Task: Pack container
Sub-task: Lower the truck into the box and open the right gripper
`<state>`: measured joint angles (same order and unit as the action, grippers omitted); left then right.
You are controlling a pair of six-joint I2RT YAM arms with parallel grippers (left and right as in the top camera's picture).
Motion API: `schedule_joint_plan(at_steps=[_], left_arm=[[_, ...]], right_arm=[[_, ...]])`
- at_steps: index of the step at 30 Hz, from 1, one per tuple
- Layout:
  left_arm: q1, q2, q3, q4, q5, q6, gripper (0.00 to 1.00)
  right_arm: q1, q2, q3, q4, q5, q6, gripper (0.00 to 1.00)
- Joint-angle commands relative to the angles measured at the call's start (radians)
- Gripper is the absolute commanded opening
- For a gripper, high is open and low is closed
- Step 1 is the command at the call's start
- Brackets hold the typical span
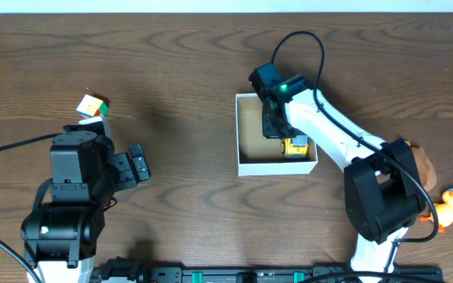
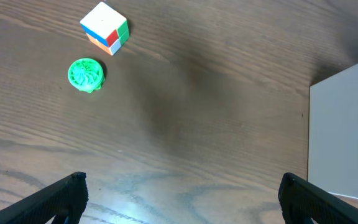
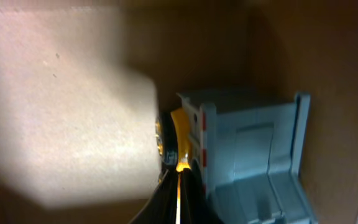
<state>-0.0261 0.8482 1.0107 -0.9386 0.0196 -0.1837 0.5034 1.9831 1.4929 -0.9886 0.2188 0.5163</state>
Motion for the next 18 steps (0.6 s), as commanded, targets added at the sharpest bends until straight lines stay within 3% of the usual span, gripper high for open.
schedule_joint_plan(at_steps=[1,9,10,12,18], left_arm=[[0.003,0.0,0.018,-0.003,-0.004,-0.002,0.98],[0.003,0.0,0.018,-0.003,-0.004,-0.002,0.98],[0.003,0.0,0.018,-0.003,-0.004,-0.002,0.98],[0.003,0.0,0.018,-0.003,-0.004,-0.002,0.98],[0.003,0.0,0.018,-0.003,-0.004,-0.002,0.98]], right_arm=[[0.009,-0.003,0.0,0.029,-0.054,-0.118,0.09],[0.028,-0.074,0.062,0.032,-0.097,-0.195,0.12],[0.026,-0.092,0.069,0.032,-0.097,-0.195,0.18],[0.009,-0.143,0.08,0.038,-0.096,-0.195,0.43],[-0.111,-0.296,0.082,0.009,-0.095,-0.187,0.72]])
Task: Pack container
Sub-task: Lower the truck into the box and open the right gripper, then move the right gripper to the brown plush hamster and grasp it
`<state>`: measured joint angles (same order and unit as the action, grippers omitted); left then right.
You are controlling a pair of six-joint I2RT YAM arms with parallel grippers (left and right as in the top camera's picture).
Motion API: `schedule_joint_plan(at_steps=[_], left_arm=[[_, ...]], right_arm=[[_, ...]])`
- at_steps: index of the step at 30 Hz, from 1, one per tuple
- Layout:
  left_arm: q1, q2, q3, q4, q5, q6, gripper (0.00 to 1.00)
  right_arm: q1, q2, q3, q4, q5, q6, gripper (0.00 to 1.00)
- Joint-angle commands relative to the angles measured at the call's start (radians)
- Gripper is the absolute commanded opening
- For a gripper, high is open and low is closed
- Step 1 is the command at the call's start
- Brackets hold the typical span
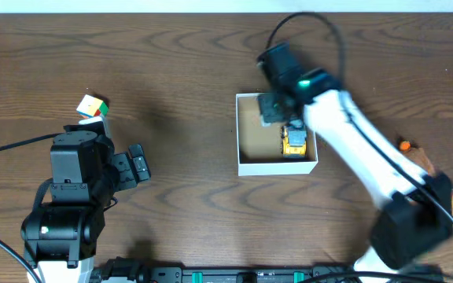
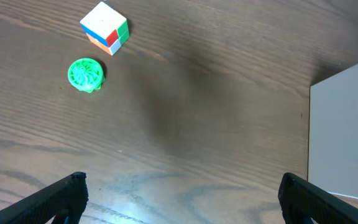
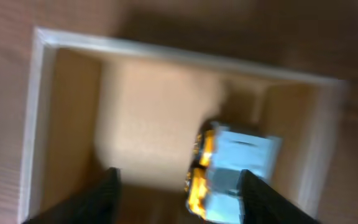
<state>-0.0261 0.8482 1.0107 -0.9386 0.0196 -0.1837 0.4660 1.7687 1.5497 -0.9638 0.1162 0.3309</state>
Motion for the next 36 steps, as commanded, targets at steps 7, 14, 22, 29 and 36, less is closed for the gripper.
schedule_joint_plan(at_steps=[7,14,22,29,36], left_arm=[[0.003,0.0,0.018,-0.003,-0.004,-0.002,0.98],[0.003,0.0,0.018,-0.003,-0.004,-0.002,0.98],[0.003,0.0,0.018,-0.003,-0.004,-0.002,0.98],[0.003,0.0,0.018,-0.003,-0.004,-0.002,0.98],[0.003,0.0,0.018,-0.003,-0.004,-0.002,0.98]], right_arm=[[-0.27,-0.11,0.006,-0.106,0.005,-0.004,0.55],[-0.311,-0.056,-0.134,-0.097,-0.024,-0.041,0.29],[-0.294,-0.053,-0.264,0.02,-0.182,-0.146,0.25],[-0.294,-0.053,-0.29,0.093,-0.399,-0.252,0.28],[-0.294,-0.053,-0.29,0.127,-0.443,-0.25,0.28]])
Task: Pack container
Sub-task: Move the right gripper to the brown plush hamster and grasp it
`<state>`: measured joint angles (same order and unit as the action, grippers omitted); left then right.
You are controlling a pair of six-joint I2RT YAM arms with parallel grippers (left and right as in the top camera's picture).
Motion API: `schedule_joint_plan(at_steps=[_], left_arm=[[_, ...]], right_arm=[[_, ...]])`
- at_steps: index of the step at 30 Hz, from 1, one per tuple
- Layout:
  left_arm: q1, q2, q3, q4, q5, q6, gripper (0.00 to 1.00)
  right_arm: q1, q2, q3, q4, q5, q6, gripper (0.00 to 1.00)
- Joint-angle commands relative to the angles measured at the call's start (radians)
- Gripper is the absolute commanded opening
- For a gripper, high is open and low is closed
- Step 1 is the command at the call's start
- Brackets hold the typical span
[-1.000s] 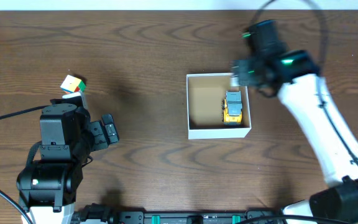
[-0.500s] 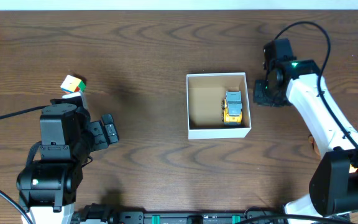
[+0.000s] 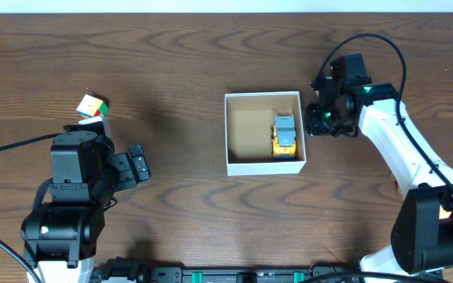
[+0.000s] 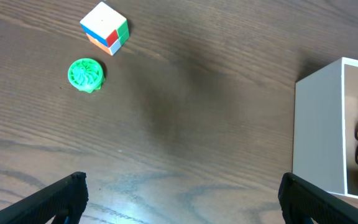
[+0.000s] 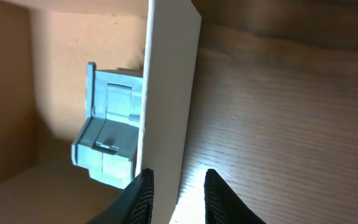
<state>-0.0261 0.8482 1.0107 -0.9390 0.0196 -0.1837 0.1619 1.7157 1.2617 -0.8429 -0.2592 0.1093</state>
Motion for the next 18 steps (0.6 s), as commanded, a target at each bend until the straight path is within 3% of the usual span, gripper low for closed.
schedule_joint_plan(at_steps=[1,11,14,18], left_arm=[[0.003,0.0,0.018,-0.003,-0.004,-0.002,0.98],[0.003,0.0,0.018,-0.003,-0.004,-0.002,0.98],[0.003,0.0,0.018,-0.003,-0.004,-0.002,0.98],[0.003,0.0,0.018,-0.003,-0.004,-0.002,0.98]], right_arm=[[0.01,-0.001,-0.002,0.006,-0.067,-0.029,0.28],[0.009,-0.01,0.0,0.004,0.054,0.032,0.28],[0.005,-0.043,0.01,-0.014,0.108,0.045,0.35],[-0.027,-0.123,0.064,-0.111,0.34,0.166,0.47]])
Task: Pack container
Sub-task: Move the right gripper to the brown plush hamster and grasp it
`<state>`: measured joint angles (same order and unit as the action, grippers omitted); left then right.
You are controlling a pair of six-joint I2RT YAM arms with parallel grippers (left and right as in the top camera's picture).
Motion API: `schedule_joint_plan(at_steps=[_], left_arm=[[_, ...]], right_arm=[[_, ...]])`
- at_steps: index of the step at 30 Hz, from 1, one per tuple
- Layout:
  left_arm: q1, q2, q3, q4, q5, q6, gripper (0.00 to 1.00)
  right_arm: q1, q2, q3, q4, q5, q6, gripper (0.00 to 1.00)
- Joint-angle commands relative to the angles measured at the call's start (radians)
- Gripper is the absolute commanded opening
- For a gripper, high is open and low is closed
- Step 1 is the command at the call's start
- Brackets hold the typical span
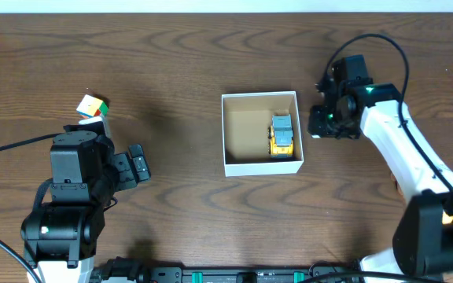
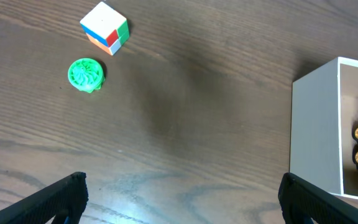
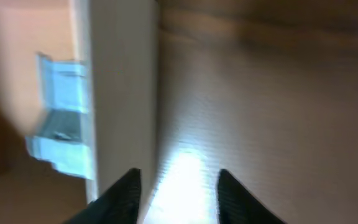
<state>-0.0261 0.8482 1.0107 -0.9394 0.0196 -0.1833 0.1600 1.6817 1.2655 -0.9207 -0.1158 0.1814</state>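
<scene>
The white box (image 1: 228,134) stands mid-table with a yellow and blue toy truck (image 1: 281,135) in its right half. My right gripper (image 1: 322,123) is low outside the box's right wall, open. In the right wrist view its fingers (image 3: 120,198) are apart over bare table, the left one beside the wall (image 3: 123,93), the truck (image 3: 61,118) beyond. My left gripper (image 1: 137,165) hangs wide open at the left, nothing between the fingertips (image 2: 61,193). A colour cube (image 2: 104,28) and a green disc (image 2: 86,74) lie ahead of it.
The box's near wall (image 2: 314,130) and the truck's wheels show at the right of the left wrist view. An orange bit of a toy (image 1: 447,214) peeks from behind the right arm at the table's right edge.
The box has shifted slightly to the left. My right gripper's fingers stand wider apart beside the box's right wall. The left arm, cube and disc have not moved.
My right gripper was down inside the box, fingers close together at the truck. Then it was open above the box, the truck lying inside. Then it was outside the right wall with the box further left, and now the box sits a little more to the left.
</scene>
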Motion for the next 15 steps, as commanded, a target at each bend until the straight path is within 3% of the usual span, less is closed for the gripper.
schedule_joint_plan(at_steps=[1,4,7,15], left_arm=[[0.003,0.0,0.018,-0.002,-0.004,-0.002,0.98],[0.003,0.0,0.018,-0.002,-0.004,-0.002,0.98],[0.003,0.0,0.018,-0.002,-0.004,-0.002,0.98],[0.003,0.0,0.018,-0.002,-0.004,-0.002,0.98]], right_arm=[[-0.039,-0.116,0.079,-0.066,0.246,0.115,0.59],[-0.092,-0.197,0.138,-0.184,0.359,0.201,0.86],[-0.176,-0.28,0.174,-0.273,0.378,0.215,0.98],[-0.52,-0.4,0.148,-0.407,0.302,0.15,0.99]])
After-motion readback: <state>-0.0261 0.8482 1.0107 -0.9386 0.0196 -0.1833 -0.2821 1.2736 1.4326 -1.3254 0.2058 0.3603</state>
